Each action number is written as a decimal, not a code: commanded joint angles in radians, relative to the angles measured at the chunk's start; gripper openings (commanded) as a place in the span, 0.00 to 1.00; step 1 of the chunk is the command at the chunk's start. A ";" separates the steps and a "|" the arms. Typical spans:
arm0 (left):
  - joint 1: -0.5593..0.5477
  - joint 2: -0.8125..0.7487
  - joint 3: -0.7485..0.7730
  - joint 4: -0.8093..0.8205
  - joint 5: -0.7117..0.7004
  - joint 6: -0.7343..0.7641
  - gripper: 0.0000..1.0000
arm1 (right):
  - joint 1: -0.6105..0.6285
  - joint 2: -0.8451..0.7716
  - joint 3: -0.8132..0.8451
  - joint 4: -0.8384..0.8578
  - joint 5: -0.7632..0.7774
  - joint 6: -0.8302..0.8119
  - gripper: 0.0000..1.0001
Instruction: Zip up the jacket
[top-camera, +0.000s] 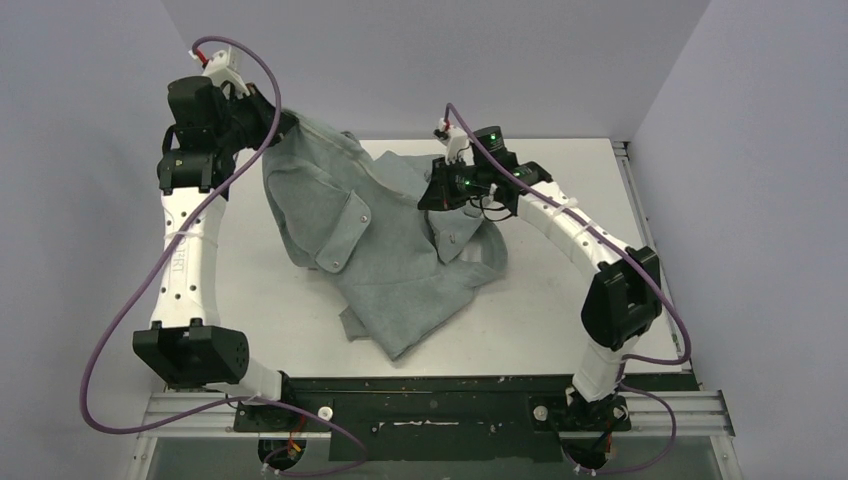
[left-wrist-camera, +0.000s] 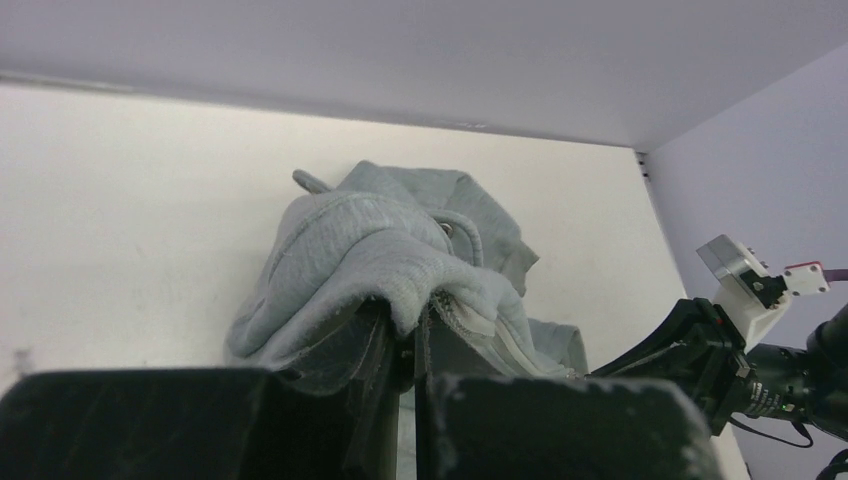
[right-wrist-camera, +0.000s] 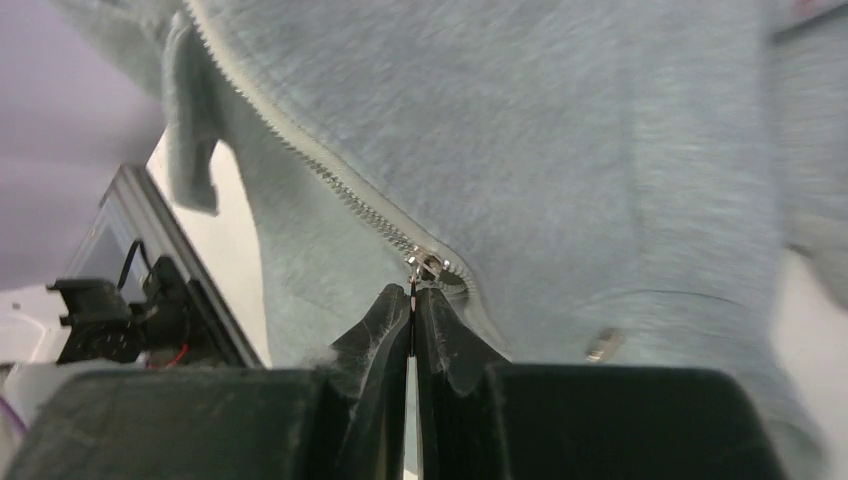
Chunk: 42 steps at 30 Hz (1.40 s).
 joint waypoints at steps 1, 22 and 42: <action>-0.090 0.050 0.224 0.095 0.115 0.002 0.00 | -0.120 -0.214 0.064 0.004 0.095 -0.012 0.00; -0.072 -0.054 -0.338 0.124 0.020 0.011 0.00 | -0.080 -0.266 -0.383 0.084 0.138 0.018 0.00; 0.001 -0.222 -0.454 0.072 -0.233 0.034 0.00 | 0.037 0.083 -0.247 0.210 0.059 0.030 0.00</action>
